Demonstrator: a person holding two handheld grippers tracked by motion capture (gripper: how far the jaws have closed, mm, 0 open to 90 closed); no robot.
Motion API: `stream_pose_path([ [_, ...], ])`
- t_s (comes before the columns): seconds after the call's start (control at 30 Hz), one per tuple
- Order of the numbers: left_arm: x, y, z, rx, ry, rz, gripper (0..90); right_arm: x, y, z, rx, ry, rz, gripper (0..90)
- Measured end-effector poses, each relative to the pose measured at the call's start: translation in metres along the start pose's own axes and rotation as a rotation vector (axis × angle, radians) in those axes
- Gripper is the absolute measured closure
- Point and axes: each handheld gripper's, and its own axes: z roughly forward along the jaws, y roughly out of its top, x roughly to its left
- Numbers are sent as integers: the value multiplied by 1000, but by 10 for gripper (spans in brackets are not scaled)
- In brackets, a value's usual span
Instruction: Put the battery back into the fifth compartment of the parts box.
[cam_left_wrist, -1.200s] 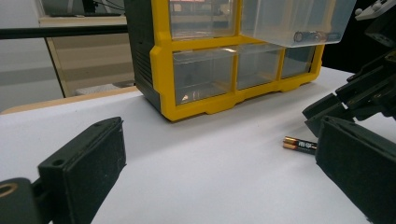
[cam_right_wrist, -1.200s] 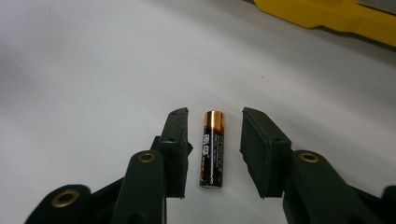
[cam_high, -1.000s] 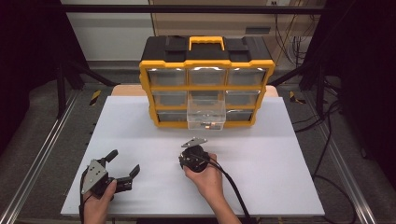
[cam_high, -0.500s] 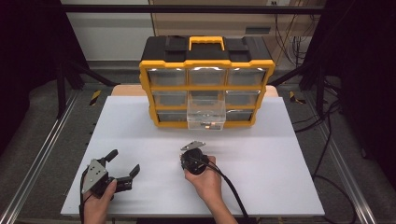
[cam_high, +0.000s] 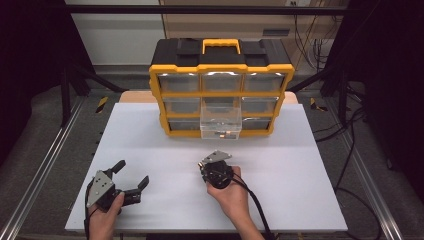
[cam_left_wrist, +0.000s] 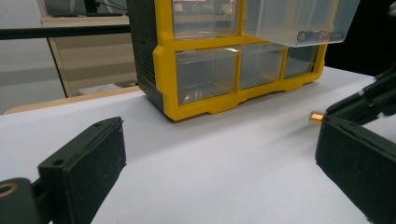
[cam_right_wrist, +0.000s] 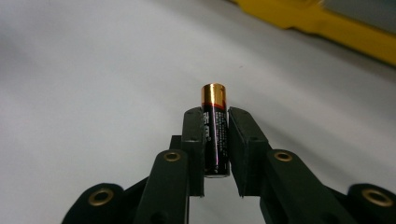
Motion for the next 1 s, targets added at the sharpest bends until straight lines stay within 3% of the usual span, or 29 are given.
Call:
stream_pose_path([
  [0.27,-2,0,1,6,-2,10,17,-26,7,-64,-121,-49,20,768],
  [0.43,0,0,2,6,3,8,17,-37,14,-99,-175,-77,8,769],
  [0.73,0,0,1,8,2,7,16,-59,32,-142,-251,-132,10,768],
  [1.0,-2,0,2,5,-10,11,16,-70,72,-173,-339,-168,8,768],
])
